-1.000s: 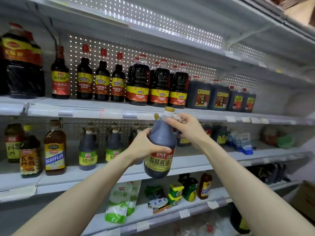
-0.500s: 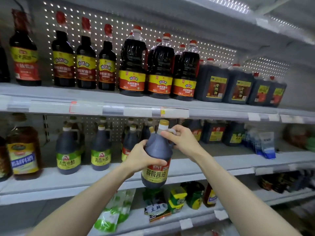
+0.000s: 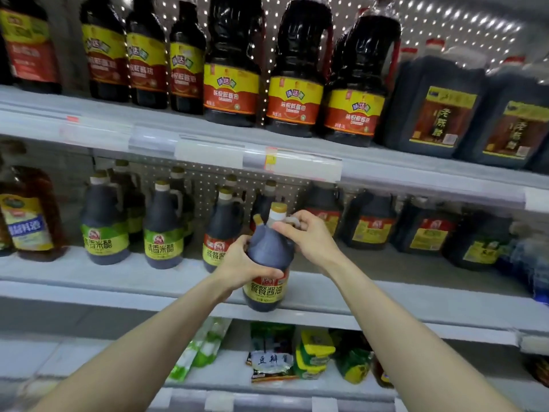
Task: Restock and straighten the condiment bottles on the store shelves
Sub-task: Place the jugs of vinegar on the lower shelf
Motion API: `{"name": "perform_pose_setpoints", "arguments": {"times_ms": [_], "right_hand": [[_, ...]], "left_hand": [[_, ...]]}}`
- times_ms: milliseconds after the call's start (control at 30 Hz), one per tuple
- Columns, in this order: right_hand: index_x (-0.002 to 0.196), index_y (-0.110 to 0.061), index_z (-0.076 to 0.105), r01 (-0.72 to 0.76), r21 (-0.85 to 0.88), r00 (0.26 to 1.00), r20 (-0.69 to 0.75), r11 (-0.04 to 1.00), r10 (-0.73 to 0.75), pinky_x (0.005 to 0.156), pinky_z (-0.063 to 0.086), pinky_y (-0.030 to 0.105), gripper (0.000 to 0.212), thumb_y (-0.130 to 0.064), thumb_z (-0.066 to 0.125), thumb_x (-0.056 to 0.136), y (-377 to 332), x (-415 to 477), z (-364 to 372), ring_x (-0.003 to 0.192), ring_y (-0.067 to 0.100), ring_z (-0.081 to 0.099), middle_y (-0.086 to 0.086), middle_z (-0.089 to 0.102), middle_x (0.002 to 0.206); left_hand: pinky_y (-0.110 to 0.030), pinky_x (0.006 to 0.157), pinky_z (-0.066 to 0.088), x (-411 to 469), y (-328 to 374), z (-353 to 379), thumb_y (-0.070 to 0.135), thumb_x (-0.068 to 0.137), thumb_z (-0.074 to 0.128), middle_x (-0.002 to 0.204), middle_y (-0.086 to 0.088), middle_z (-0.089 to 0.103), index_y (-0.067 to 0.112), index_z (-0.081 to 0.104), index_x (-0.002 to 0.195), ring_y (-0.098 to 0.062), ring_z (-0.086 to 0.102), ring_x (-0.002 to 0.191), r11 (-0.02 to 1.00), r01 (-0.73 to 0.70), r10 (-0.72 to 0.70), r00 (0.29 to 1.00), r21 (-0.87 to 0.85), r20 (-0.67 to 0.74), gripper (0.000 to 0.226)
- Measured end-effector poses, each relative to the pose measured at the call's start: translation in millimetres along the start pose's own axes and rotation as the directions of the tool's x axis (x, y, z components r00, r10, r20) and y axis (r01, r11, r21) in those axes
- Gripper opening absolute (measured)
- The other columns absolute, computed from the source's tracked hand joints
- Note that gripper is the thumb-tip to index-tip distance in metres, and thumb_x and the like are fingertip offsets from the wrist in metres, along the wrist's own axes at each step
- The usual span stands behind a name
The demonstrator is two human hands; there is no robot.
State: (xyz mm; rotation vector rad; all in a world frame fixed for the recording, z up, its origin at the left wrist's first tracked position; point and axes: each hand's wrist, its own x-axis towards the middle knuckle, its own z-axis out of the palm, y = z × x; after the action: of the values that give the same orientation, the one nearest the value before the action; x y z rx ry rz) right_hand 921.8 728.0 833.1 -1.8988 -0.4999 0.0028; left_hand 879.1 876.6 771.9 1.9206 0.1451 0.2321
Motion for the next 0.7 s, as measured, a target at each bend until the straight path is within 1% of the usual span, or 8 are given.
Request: {"name": "perform_pose_setpoints", "arguments": {"times_ms": [100,167,267,400,500,533,633,700], "right_hand": [[0.084,-0.017,0.058,-0.013,0.041,1.0,0.023,0.999,0.012,0.073,0.05,0.027,0.018,-0.028,0.072,0.084,18.9,17.3,3.0,0.086,0.014,0.062,0.001,0.066,0.085],[0.09,-0.015,0.063,-0.01,0.066,1.0,0.028,0.998,0.008,0.073,0.05,0.025,0.017,-0.027,0.073,0.084,26.6,27.3,6.2,0.091,0.015,0.064,0.0,0.069,0.089],[0.098,-0.017,0.062,-0.006,0.074,1.0,0.023,0.997,0.004,0.08,0.052,0.029,0.021,-0.028,0.073,0.084,41.0,40.7,12.8,0.096,0.016,0.064,0.0,0.07,0.098],[0.088,-0.025,0.058,0.015,0.065,1.0,0.012,0.998,-0.016,0.08,0.051,0.029,0.013,-0.024,0.071,0.086,51.8,51.6,18.4,0.091,0.011,0.062,-0.009,0.067,0.09],[0.086,-0.022,0.057,0.017,0.082,1.0,0.004,0.996,-0.017,0.08,0.051,0.032,0.014,-0.025,0.071,0.086,56.7,58.2,19.3,0.089,0.013,0.062,-0.006,0.067,0.092],[0.086,-0.02,0.058,0.012,0.085,1.0,0.0,0.996,-0.012,0.079,0.051,0.032,0.014,-0.026,0.071,0.086,58.2,58.7,19.9,0.088,0.012,0.062,-0.006,0.067,0.091],[0.094,-0.014,0.06,0.004,0.107,1.0,-0.017,0.994,-0.003,0.078,0.05,0.03,0.019,-0.027,0.071,0.086,63.3,63.1,21.8,0.089,0.011,0.062,-0.008,0.067,0.091],[0.093,-0.017,0.061,0.002,0.118,1.0,-0.021,0.993,0.0,0.079,0.051,0.028,0.015,-0.027,0.07,0.087,66.1,63.5,21.2,0.09,0.01,0.062,-0.007,0.068,0.093]], "left_hand": [[-0.03,0.083,0.052,14.6,-13.2,8.6,0.021,0.053,0.094,0.116,-0.001,0.059,0.013,0.048,0.121,-0.019,0.057,0.108,1.0,0.026,-0.025,0.999,0.011,-0.036,0.082],[-0.036,0.089,0.053,22.7,-19.6,10.3,0.02,0.052,0.094,0.117,-0.002,0.06,0.013,0.049,0.12,-0.021,0.058,0.11,0.999,0.038,-0.038,0.998,0.002,-0.054,0.081],[-0.044,0.093,0.053,35.6,-29.8,11.6,0.021,0.052,0.094,0.118,-0.004,0.061,0.013,0.049,0.12,-0.023,0.058,0.111,0.998,0.059,-0.058,0.997,0.007,-0.057,0.081],[-0.045,0.092,0.054,49.6,-39.6,10.4,0.028,0.047,0.094,0.119,-0.003,0.061,0.013,0.049,0.121,-0.023,0.059,0.11,0.996,0.085,-0.085,0.996,0.009,-0.034,0.088],[-0.044,0.091,0.055,56.8,-42.6,11.6,0.039,0.035,0.092,0.121,-0.002,0.06,0.013,0.047,0.125,-0.022,0.059,0.11,0.995,0.099,-0.099,0.995,-0.014,-0.013,0.104],[-0.044,0.092,0.054,56.5,-42.2,12.2,0.039,0.035,0.092,0.121,-0.002,0.06,0.014,0.047,0.124,-0.022,0.059,0.11,0.995,0.102,-0.102,0.995,-0.014,-0.009,0.104],[-0.042,0.094,0.053,61.7,-44.7,13.1,0.031,0.047,0.094,0.123,-0.001,0.059,0.018,0.045,0.122,-0.021,0.058,0.112,0.993,0.113,-0.113,0.994,-0.021,0.012,0.091],[-0.039,0.095,0.052,62.1,-45.6,15.6,0.028,0.054,0.092,0.123,0.003,0.056,0.018,0.043,0.125,-0.019,0.056,0.114,0.993,0.114,-0.113,0.993,-0.039,0.032,0.088]]}}
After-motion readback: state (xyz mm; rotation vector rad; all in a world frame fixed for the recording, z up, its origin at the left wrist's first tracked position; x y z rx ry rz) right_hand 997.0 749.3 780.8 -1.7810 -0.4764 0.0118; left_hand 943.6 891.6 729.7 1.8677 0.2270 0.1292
